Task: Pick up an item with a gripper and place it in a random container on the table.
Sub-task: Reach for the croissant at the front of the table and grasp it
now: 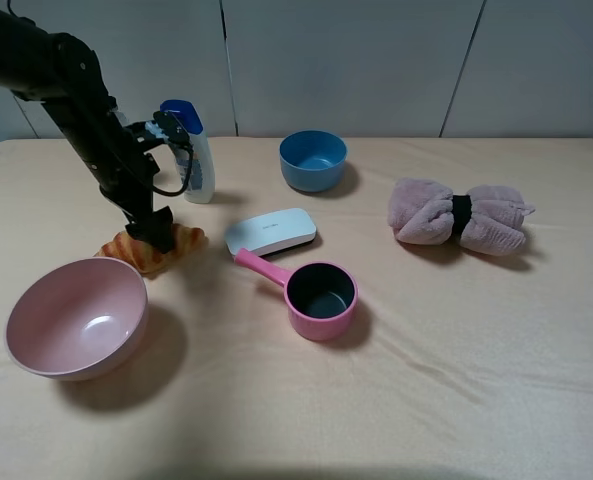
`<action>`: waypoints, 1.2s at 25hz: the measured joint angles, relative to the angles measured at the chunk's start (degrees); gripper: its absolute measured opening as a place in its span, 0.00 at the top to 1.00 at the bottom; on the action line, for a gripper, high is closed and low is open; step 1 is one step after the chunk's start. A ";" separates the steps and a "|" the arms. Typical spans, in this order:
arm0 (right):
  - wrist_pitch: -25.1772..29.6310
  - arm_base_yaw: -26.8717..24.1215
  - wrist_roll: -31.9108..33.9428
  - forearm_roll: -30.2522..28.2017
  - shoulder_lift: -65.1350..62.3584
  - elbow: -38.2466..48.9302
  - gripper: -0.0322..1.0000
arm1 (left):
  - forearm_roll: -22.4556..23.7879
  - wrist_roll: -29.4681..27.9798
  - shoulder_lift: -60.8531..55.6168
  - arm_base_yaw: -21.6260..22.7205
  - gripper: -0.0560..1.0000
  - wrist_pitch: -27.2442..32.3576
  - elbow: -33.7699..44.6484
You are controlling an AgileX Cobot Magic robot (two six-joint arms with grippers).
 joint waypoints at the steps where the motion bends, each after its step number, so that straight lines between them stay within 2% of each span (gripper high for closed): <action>1: 0.00 0.00 0.00 0.00 0.00 0.00 0.30 | 0.00 0.00 0.33 -0.07 0.00 -0.18 -0.01; 23: 0.00 0.00 0.00 0.00 0.00 0.00 0.30 | 0.49 0.04 5.11 -0.07 0.01 -1.80 -0.06; 27: 0.00 0.00 0.00 0.00 0.00 0.00 0.30 | 0.56 0.04 5.11 -0.07 0.10 -1.80 -0.06; 30: 0.00 0.00 0.00 0.00 0.00 0.00 0.30 | 1.36 0.04 5.11 -0.07 0.26 -1.74 -0.06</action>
